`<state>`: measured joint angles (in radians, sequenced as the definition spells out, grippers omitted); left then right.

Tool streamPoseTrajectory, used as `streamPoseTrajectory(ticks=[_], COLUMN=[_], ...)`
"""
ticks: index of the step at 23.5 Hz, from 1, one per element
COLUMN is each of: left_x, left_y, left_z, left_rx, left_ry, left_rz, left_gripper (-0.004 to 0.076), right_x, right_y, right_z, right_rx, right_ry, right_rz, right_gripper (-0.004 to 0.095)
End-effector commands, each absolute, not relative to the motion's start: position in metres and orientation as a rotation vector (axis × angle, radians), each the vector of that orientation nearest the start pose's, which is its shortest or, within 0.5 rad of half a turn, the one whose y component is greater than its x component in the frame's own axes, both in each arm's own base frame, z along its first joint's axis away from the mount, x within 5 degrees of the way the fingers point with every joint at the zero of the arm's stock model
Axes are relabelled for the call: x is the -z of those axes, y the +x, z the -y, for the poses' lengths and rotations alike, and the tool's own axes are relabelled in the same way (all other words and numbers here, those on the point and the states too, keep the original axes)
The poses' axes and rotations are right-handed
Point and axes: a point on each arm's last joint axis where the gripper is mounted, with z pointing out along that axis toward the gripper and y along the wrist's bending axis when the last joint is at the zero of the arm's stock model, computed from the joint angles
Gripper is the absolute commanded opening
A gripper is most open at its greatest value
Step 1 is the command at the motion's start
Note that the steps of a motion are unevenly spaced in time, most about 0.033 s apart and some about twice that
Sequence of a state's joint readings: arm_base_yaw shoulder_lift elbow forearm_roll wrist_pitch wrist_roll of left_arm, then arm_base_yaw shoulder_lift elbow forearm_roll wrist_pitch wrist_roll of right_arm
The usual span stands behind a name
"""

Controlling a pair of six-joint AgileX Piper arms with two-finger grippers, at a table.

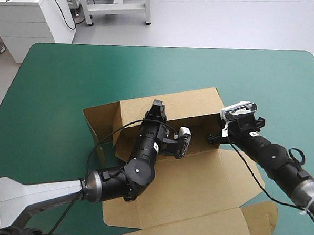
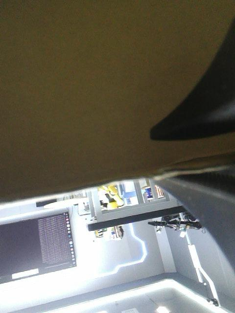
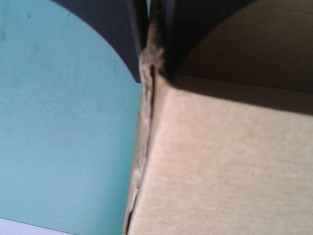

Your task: Fold the box

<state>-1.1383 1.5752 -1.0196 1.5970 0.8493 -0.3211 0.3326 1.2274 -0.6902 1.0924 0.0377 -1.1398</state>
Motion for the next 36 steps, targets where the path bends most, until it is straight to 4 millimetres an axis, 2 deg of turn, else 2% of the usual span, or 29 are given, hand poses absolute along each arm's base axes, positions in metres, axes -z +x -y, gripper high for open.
streamPoseTrajectory(ticks=[1,6,12,14,15,16,17,19,20,22,26,29,31,36], left_x=[-0.307,-0.307,-0.309,-0.309,-0.308,-0.307,-0.306,-0.303,-0.309,-0.318,-0.347,-0.376,-0.394,-0.418], left_y=[0.196,0.195,0.170,0.167,0.166,0.166,0.166,0.161,0.159,0.162,0.171,0.187,0.201,0.235], left_z=[0.268,0.270,0.282,0.282,0.282,0.281,0.281,0.283,0.285,0.284,0.274,0.258,0.244,0.206], left_rx=[-0.936,-0.928,-0.924,-0.929,-0.928,-0.942,-0.947,-0.897,-0.814,-0.707,-0.403,-0.217,-0.091,0.203], left_ry=[1.524,1.529,1.532,1.529,1.536,1.579,1.630,1.854,1.970,2.065,2.141,2.092,1.995,1.744], left_rz=[-1.118,-1.109,-1.065,-1.076,-1.088,-1.096,-1.098,-1.118,-1.151,-1.213,-1.447,-1.593,-1.706,-1.883], left_gripper=[0.0391,0.0407,0.0401,0.0294,0.0125,0.0008,0.0020,0.0015,0.0015,0.0015,0.0015,0.0015,0.0015,0.0015], right_x=[-0.289,-0.288,-0.290,-0.290,-0.290,-0.290,-0.290,-0.287,-0.286,-0.286,-0.286,-0.285,-0.285,-0.284], right_y=[0.258,0.278,0.305,0.308,0.309,0.311,0.311,0.312,0.312,0.312,0.312,0.312,0.312,0.312], right_z=[-0.093,-0.097,-0.104,-0.104,-0.100,-0.096,-0.094,-0.087,-0.084,-0.081,-0.080,-0.079,-0.079,-0.078], right_rx=[-0.250,-0.264,-0.271,-0.271,-0.265,-0.259,-0.264,-0.305,-0.317,-0.309,-0.303,-0.296,-0.287,-0.276], right_ry=[-0.373,-0.324,-0.317,-0.304,-0.293,-0.281,-0.278,-0.256,-0.257,-0.257,-0.267,-0.260,-0.262,-0.269], right_rz=[-1.970,-1.989,-1.991,-1.993,-1.994,-1.997,-2.003,-2.036,-2.049,-2.052,-2.056,-2.061,-2.065,-2.073], right_gripper=[-0.0013,-0.0013,-0.0013,-0.0013,-0.0013,-0.0013,-0.0013,-0.0013,-0.0013,-0.0013,-0.0013,-0.0013,-0.0013,-0.0013])
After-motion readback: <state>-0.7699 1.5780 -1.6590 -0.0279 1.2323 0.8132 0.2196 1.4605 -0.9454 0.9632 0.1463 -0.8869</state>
